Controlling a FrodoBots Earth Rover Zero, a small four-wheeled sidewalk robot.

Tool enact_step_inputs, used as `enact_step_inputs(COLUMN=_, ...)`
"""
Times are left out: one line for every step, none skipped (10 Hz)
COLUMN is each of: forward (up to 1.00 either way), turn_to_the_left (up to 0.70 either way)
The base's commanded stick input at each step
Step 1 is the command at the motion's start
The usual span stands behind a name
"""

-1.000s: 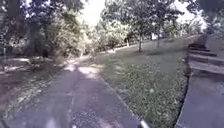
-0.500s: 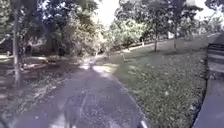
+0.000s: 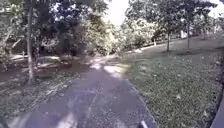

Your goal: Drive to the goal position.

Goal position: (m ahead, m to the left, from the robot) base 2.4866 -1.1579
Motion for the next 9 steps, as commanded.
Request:
enact_step_inputs(forward=0.01, turn_to_the_left=0.00)
enact_step_inputs(forward=0.11, turn_to_the_left=0.00)
enact_step_inputs(forward=0.20, turn_to_the_left=0.00)
enact_step_inputs(forward=0.30, turn_to_the_left=0.00)
enact_step_inputs(forward=0.39, turn_to_the_left=0.00)
enact_step_inputs(forward=0.48, turn_to_the_left=0.00)
enact_step_inputs(forward=0.50, turn_to_the_left=0.00)
enact_step_inputs(forward=0.50, turn_to_the_left=0.00)
enact_step_inputs(forward=0.50, turn_to_the_left=0.00)
